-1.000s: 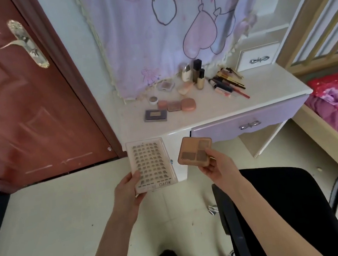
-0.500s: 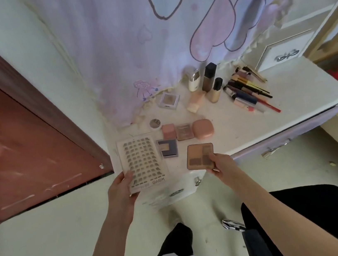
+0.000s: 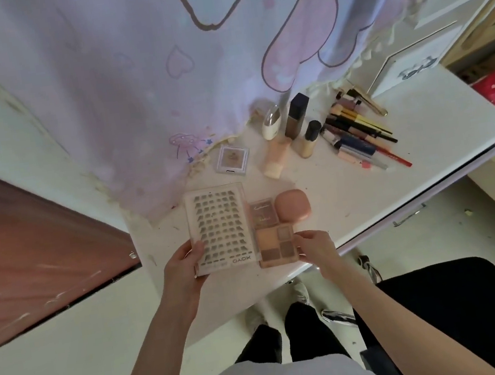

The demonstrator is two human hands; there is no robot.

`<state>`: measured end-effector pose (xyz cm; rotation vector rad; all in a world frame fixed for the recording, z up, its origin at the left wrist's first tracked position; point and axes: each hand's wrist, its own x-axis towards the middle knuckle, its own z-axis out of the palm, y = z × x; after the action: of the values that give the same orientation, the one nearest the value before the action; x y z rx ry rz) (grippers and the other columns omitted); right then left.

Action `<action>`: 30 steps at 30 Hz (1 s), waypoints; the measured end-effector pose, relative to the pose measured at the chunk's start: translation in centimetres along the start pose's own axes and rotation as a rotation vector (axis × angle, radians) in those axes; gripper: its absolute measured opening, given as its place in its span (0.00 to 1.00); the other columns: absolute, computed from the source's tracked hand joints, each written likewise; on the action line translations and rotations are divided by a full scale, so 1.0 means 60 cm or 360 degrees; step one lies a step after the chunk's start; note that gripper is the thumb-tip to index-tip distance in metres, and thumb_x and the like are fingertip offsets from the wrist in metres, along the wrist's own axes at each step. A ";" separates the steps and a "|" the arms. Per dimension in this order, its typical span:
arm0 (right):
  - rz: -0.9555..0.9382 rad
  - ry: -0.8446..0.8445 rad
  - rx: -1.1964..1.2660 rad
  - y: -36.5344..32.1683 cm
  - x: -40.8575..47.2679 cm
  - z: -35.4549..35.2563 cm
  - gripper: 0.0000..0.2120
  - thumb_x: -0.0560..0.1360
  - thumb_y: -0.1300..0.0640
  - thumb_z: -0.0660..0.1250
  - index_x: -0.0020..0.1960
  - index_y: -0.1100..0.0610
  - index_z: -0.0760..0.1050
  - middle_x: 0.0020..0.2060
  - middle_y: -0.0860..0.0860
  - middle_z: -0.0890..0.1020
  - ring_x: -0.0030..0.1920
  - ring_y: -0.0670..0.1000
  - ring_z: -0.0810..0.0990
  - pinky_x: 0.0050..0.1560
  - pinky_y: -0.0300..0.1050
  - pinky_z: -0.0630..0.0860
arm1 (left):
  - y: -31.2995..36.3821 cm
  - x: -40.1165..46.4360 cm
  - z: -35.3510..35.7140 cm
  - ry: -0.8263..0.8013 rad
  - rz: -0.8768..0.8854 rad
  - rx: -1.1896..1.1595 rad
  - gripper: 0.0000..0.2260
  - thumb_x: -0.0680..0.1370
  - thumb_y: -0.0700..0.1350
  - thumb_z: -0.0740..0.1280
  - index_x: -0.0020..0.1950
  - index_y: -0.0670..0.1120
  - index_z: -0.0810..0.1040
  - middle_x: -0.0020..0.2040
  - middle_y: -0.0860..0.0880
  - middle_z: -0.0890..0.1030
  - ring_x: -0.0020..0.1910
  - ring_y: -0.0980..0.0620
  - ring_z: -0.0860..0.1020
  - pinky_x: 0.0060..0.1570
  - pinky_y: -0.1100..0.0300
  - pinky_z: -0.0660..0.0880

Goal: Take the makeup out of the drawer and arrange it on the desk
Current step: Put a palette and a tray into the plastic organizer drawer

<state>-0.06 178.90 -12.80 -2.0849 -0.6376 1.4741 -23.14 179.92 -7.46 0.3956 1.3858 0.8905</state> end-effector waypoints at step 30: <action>0.0066 0.0336 0.1575 -0.086 0.260 -0.499 0.05 0.77 0.67 0.60 0.51 0.64 0.74 0.41 0.56 0.79 0.37 0.52 0.78 0.41 0.43 0.78 | -0.134 0.154 0.488 -0.0529 0.0549 0.2797 0.35 0.78 0.56 0.59 0.76 0.46 0.42 0.77 0.44 0.42 0.75 0.44 0.44 0.72 0.47 0.48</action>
<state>32.61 188.72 -12.07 -1.4170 0.2148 1.1897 6.53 189.05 -13.94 2.0164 1.4699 -0.4027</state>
